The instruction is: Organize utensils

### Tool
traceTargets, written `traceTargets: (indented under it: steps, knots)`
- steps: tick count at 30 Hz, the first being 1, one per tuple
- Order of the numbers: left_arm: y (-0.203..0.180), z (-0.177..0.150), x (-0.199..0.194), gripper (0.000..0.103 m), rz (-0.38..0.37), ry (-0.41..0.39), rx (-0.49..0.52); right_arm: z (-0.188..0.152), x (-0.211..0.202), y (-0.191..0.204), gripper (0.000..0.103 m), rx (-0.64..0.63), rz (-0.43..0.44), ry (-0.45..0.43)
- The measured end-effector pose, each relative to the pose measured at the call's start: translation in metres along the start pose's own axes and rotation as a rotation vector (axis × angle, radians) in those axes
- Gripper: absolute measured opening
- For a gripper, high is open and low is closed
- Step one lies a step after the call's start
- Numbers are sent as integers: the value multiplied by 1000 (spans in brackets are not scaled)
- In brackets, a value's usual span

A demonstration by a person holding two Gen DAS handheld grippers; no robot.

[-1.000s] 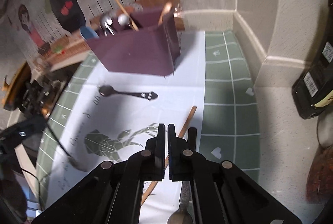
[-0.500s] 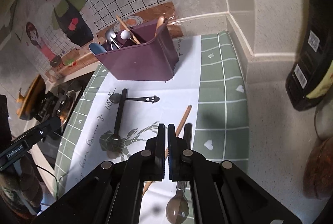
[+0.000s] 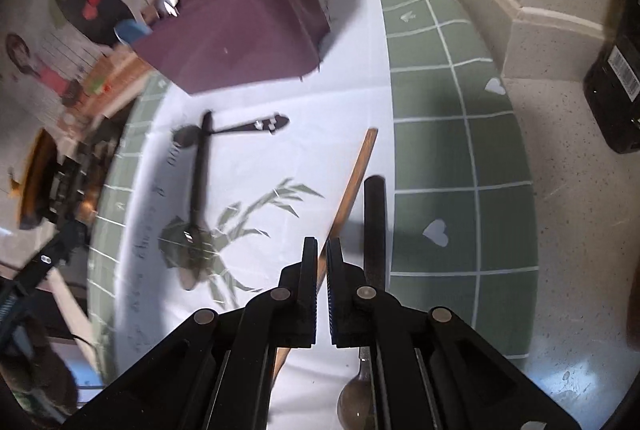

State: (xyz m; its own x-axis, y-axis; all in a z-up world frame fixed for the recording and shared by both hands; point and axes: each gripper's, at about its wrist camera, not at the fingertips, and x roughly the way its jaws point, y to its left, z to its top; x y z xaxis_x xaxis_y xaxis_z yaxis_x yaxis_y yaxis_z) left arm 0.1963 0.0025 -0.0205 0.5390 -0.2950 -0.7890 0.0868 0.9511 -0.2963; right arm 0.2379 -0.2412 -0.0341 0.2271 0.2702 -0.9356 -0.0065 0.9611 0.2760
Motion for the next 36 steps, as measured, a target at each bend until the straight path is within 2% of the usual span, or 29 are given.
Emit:
traceTargets:
  steps: [3,11,14,15,17,22,29,32,34,36]
  knots:
    - [4,2,7,29,0,14,-17,2,9,8,13,-15,-15,1]
    - [-1,12,34,33,18,80,1,27,25,32,19,-125,-65,-60]
    - [-7,20,49,33,16,112,10,30,29,42,19,-204,-111,-76]
    - [-10,22,54,33,14,122,13,31,30,44,10,-233,-119,-79]
    - [-16,29,67,33,0,157,15,32,30,40,7,-257,-104,-79]
    - [-27,44,102,33,6,230,-3,41,13,3,6,-180,36,-88]
    - [-41,58,137,33,100,276,18,37,-18,-13,6,-192,34,-160]
    - [-45,60,147,30,135,283,31,36,-30,-14,6,-191,48,-187]
    - [-50,60,150,16,166,267,64,38,-35,-11,6,-186,57,-203]
    - [-52,58,150,13,158,257,84,39,-42,-8,6,-188,52,-223]
